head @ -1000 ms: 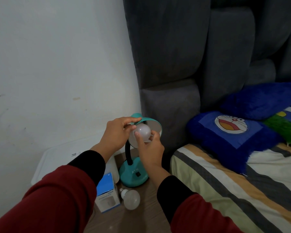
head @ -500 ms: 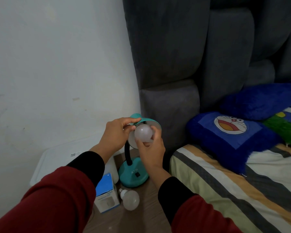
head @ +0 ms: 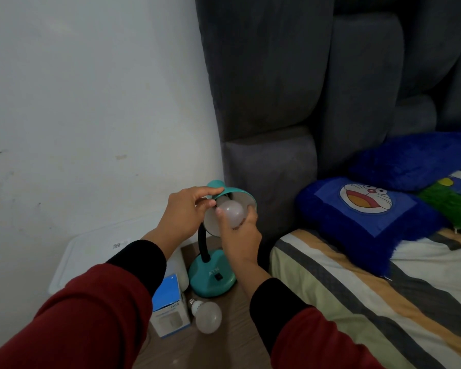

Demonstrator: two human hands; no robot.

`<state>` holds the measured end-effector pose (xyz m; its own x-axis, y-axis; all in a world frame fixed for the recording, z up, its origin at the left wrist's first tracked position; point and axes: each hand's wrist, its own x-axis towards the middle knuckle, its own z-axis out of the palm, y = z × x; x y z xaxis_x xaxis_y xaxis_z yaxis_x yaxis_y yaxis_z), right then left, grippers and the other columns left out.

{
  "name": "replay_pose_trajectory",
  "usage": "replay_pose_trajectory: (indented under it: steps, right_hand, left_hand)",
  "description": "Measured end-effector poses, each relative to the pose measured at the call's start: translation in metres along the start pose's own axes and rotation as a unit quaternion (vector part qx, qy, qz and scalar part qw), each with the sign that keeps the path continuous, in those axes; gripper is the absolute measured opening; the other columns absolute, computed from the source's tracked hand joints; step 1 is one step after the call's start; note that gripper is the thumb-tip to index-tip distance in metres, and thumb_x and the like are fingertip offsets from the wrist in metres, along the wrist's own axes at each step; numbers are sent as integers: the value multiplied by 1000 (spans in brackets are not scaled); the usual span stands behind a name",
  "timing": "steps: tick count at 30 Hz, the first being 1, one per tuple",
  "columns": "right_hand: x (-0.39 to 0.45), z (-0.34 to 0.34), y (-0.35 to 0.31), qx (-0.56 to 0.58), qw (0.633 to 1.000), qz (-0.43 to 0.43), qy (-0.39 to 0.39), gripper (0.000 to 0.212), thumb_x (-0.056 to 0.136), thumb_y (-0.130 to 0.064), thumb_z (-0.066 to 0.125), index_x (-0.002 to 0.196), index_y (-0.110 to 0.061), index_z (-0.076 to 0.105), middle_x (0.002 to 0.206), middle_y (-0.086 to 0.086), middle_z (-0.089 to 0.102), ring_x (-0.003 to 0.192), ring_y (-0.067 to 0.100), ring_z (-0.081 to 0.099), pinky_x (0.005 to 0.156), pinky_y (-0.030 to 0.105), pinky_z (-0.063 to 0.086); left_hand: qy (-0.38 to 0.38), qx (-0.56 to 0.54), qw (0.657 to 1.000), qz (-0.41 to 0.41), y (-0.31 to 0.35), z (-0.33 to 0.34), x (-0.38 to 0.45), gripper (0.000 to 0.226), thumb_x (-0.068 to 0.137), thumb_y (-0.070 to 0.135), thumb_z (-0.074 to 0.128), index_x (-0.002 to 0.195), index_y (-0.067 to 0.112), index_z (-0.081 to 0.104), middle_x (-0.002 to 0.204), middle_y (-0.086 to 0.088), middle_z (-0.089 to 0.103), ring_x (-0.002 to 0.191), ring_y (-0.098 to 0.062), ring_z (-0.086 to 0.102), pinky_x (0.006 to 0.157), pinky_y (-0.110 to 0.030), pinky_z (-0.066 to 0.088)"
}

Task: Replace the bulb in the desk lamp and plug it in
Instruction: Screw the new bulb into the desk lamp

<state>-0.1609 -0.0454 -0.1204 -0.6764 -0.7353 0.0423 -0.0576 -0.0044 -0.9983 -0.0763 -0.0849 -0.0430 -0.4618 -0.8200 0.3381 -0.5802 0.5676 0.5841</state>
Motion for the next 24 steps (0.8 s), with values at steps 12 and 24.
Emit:
replay_pose_trajectory:
  steps: [12, 24]
  right_hand:
    - [2, 0, 3, -31, 999, -11, 7, 77, 76, -41, 72, 139, -19, 33, 126, 2, 49, 113, 21, 55, 96, 36, 49]
    - [4, -2, -1, -19, 999, 17, -20, 59, 77, -42, 70, 124, -19, 43, 117, 11, 62, 101, 24, 63, 84, 30, 53]
  left_hand:
    - [0, 6, 1000, 0, 1, 1, 0, 32, 90, 9, 59, 117, 24, 66, 120, -1, 67, 98, -21, 63, 85, -8, 39]
    - [3, 13, 1000, 7, 1, 1, 1, 32, 89, 8, 58, 117, 22, 66, 121, -1, 67, 105, -19, 61, 82, -4, 35]
